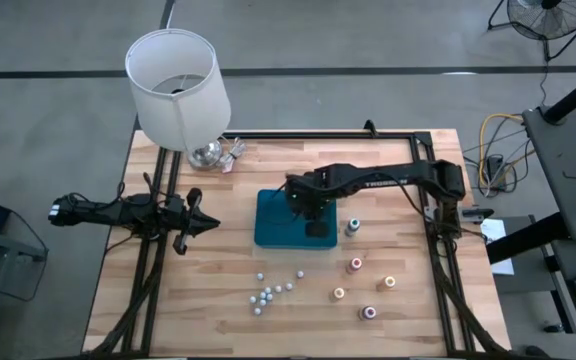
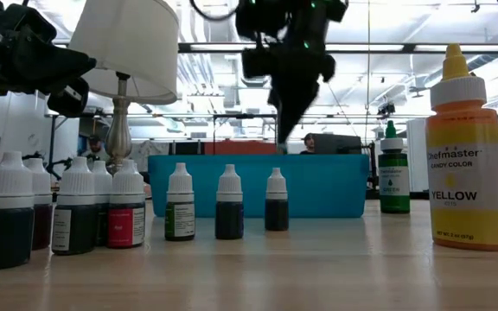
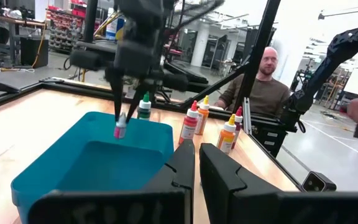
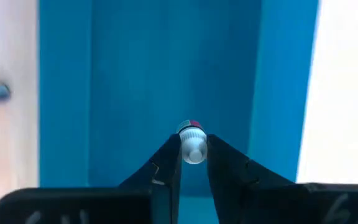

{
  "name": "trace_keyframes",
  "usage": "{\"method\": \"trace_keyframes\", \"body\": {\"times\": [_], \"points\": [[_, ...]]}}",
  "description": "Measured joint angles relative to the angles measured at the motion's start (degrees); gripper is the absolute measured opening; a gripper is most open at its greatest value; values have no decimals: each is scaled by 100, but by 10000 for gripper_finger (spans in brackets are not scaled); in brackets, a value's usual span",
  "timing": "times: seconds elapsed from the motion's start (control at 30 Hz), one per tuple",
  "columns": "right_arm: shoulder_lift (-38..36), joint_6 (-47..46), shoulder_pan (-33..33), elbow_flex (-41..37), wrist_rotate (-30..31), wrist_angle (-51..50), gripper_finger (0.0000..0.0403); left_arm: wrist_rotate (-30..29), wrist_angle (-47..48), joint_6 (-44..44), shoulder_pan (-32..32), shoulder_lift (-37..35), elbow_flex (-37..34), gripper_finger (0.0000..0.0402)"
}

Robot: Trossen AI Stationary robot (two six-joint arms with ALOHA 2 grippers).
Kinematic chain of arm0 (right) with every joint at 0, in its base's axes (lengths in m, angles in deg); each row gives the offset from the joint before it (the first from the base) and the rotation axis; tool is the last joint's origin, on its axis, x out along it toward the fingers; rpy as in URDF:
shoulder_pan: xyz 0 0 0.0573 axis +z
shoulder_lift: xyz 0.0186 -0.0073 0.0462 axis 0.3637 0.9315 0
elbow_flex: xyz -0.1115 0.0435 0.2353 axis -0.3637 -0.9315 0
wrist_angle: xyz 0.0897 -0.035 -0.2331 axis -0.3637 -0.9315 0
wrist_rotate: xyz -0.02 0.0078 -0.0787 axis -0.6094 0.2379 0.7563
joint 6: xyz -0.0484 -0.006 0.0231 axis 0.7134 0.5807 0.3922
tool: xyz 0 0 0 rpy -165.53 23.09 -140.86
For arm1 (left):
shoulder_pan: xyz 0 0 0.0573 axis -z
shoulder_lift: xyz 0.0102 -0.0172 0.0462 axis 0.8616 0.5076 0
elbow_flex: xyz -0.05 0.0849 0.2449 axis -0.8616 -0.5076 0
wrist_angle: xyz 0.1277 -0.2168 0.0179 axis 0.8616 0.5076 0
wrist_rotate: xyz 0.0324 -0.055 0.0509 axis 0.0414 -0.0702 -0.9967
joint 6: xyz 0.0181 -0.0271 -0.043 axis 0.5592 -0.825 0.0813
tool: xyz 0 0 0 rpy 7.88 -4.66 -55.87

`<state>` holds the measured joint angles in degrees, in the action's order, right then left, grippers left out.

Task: Pick & Place food coloring
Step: Put the right small red food coloring bottle into the blue bin

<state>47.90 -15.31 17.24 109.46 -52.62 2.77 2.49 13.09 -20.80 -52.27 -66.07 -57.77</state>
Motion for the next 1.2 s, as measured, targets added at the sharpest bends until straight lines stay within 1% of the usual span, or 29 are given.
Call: {"method": "trace_keyframes", "body": {"times": [0.17, 0.3, 0.47, 0.9, 1.07, 1.2], "points": [[1, -64, -36, -374, -54, 71, 54, 0, 0, 1, 1, 0, 0, 0], [-3, -65, -39, -601, -86, 317, 54, 0, 0, 0, 2, 0, 0, 0], [-10, -122, -45, -872, -377, 676, 54, -2, 0, 1, 0, 0, 0, 0], [-54, -291, -183, -1516, -342, 1154, 54, 0, 0, 0, 1, 0, 0, 0], [-54, -247, -183, -1556, -355, 1370, 54, 0, 2, 1, 1, 0, 0, 0], [-17, -61, -183, -1392, -349, 1428, 54, -1, 2, 1, 0, 0, 0, 0]]}}
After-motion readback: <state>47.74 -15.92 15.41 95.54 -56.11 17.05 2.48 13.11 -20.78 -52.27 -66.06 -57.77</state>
